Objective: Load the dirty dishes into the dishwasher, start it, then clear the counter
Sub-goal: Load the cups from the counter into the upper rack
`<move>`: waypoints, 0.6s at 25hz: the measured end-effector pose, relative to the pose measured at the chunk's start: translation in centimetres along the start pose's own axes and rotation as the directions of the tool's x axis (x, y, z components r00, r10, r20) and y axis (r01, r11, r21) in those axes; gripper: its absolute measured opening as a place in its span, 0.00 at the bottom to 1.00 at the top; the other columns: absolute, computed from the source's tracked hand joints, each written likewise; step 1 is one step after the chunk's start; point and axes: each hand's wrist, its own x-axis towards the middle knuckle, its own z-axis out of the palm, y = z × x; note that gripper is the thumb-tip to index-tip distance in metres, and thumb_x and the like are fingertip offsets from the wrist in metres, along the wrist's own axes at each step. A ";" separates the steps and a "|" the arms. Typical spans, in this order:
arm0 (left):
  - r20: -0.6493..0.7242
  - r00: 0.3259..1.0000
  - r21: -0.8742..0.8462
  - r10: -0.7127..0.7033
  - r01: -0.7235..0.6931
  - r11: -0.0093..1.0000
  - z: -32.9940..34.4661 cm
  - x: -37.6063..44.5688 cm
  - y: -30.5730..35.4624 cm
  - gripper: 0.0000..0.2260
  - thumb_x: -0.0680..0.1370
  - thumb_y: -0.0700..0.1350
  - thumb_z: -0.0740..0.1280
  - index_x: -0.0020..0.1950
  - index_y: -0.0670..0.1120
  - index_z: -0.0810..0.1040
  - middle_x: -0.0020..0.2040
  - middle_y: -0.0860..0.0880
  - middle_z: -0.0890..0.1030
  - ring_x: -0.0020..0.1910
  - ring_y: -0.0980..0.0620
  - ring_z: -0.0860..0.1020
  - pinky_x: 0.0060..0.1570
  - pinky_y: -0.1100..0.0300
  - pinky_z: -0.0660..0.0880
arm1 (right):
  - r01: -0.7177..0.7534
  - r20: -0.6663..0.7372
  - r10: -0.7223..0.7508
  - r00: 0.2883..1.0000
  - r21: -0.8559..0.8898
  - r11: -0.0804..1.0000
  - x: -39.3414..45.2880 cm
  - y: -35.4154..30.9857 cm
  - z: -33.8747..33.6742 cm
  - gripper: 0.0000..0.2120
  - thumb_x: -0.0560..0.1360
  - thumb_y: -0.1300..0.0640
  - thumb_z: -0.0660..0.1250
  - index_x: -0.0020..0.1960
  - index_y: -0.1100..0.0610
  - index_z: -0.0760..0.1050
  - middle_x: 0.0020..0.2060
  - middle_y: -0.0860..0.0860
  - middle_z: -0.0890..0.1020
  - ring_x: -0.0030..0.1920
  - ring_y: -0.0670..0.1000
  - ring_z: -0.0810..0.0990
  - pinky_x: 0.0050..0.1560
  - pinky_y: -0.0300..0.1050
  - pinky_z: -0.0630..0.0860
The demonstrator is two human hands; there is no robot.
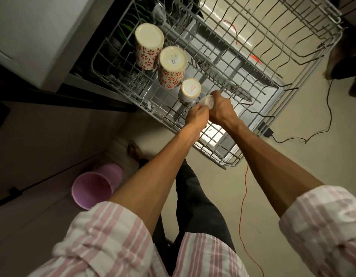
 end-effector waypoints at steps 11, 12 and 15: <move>0.010 0.855 0.482 0.518 -0.458 0.747 -3.0 -5.8 1.3 0.22 0.83 0.47 0.57 0.77 0.45 0.61 0.73 0.42 0.68 0.71 0.43 0.67 0.69 0.47 0.67 | 0.030 -0.111 -0.017 0.994 0.110 0.993 -6.4 -1.2 -4.0 0.37 0.74 0.44 0.70 0.74 0.58 0.60 0.65 0.60 0.76 0.62 0.59 0.76 0.53 0.48 0.73; 0.009 0.816 0.507 0.577 -0.502 0.701 -3.5 -6.8 1.8 0.23 0.83 0.47 0.58 0.77 0.44 0.60 0.74 0.42 0.66 0.72 0.44 0.66 0.68 0.50 0.66 | 0.071 -0.151 -0.054 0.987 0.108 0.992 -7.5 -1.4 -4.6 0.35 0.74 0.45 0.69 0.75 0.58 0.60 0.66 0.59 0.75 0.62 0.59 0.76 0.57 0.50 0.74; -0.007 0.746 0.509 0.666 -0.571 0.645 -5.4 -9.8 2.7 0.25 0.83 0.47 0.58 0.79 0.45 0.57 0.76 0.43 0.64 0.75 0.45 0.62 0.70 0.52 0.63 | 0.219 -0.271 -0.194 0.943 0.067 0.973 -10.5 -1.9 -6.4 0.28 0.78 0.47 0.65 0.73 0.56 0.63 0.68 0.56 0.74 0.66 0.55 0.74 0.64 0.54 0.73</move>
